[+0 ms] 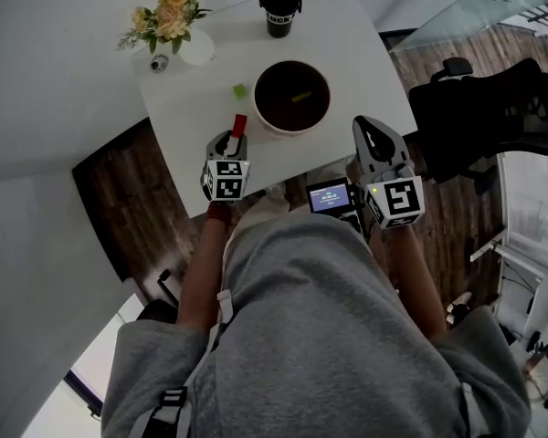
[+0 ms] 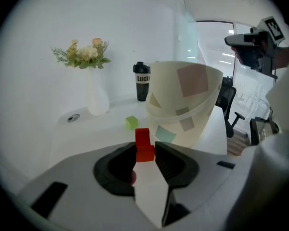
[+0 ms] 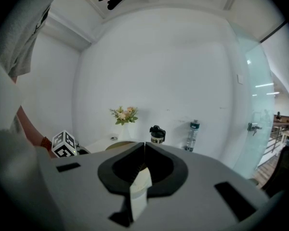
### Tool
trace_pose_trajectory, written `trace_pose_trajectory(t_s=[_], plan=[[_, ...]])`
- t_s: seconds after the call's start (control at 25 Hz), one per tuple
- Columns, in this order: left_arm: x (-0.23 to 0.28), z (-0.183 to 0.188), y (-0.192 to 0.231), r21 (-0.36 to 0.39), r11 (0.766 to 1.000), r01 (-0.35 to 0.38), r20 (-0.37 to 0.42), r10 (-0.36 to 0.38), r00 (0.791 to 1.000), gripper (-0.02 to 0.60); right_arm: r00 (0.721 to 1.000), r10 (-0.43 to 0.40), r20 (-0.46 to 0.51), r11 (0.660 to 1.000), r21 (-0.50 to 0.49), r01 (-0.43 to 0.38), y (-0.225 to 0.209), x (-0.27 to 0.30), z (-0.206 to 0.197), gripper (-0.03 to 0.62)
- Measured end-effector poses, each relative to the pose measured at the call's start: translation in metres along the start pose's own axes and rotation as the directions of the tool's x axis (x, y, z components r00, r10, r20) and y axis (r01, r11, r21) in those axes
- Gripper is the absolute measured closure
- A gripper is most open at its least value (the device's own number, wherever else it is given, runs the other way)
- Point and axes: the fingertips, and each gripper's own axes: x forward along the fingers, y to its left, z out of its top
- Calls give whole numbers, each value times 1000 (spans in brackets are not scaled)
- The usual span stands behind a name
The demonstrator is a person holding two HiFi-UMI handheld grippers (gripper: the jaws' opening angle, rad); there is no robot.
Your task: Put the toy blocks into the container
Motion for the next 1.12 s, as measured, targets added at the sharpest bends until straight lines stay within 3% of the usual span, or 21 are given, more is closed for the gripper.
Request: trace_pose_trajectory(t_s=[0.24,0.56,0.84,1.12], plan=[[-36,46,24,13,997,-79,117,77,990,454,1000,16,13,1000,-4,-16,4,7,4,587],[-89,137,38,56,989,-134,315,110,943,454,999,29,36,1000,-3,-29,12,19,11,588],[-122,210,10,125,987,-103,455,35,890,454,999,21,47,1000,-3,-21,9,21,16,588],[-118,235,-38,213,977,-21,480,-85,873,454,999,-5,48,1000,1,5,2,18,16,588]])
